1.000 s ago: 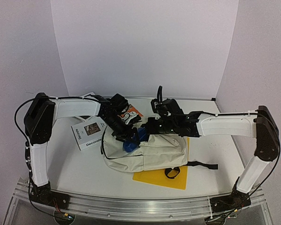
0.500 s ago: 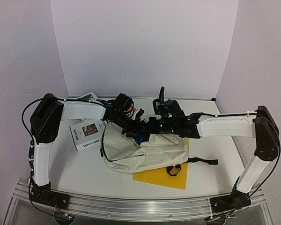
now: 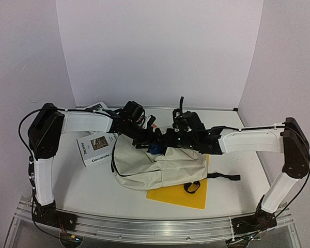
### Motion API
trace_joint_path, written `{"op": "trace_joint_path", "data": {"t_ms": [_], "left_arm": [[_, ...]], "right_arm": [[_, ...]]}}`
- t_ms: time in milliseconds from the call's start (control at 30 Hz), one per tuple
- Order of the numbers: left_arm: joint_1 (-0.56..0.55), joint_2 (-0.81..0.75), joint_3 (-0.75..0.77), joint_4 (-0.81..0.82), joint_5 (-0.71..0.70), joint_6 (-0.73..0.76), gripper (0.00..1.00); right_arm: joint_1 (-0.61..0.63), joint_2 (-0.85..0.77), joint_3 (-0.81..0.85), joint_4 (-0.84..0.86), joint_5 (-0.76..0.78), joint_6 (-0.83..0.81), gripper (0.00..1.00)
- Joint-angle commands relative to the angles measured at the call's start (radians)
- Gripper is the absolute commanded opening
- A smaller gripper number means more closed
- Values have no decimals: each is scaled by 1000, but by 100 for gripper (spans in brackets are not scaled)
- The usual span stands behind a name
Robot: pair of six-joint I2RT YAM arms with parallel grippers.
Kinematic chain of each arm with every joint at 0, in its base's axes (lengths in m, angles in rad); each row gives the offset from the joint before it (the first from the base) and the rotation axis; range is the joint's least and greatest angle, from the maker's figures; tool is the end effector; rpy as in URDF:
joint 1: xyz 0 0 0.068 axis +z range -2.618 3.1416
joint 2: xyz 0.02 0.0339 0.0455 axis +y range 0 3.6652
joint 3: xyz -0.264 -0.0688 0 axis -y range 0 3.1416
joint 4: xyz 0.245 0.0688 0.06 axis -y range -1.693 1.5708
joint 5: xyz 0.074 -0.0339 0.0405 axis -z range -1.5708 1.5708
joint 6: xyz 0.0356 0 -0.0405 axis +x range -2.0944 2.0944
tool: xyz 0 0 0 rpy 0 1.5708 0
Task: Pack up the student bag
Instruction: Place the personal item in the student bag.
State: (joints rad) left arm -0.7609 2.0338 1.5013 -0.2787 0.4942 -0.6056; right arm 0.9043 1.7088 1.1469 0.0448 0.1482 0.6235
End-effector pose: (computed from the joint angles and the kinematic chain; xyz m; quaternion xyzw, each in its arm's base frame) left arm 0.3157 -0.3239 0.2006 0.1603 0.8908 -0.4031 0.1354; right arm 0.2456 0.3037 0.2412 -0.0838 0.8588 0.3006 0.4064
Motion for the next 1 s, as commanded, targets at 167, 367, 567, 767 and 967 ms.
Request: {"op": "trace_joint_path", "data": {"t_ms": [167,367,567,767,967], "left_arm": [[0,-154,-90,18,-31,13,79],[0,-143,-109,5,-32,11,71],[-8,-116,-108,83,39,7,61],[-25,-54,-97,179,118,-39,50],[-61,6,-61,249,145,-72,46]], "right_arm": [[16,-45,35,98,2,6,0],[16,-35,46,96,-6,5,0],[16,-29,51,95,-10,4,0],[16,-24,57,93,-18,7,0],[16,-21,52,93,-15,11,0]]}}
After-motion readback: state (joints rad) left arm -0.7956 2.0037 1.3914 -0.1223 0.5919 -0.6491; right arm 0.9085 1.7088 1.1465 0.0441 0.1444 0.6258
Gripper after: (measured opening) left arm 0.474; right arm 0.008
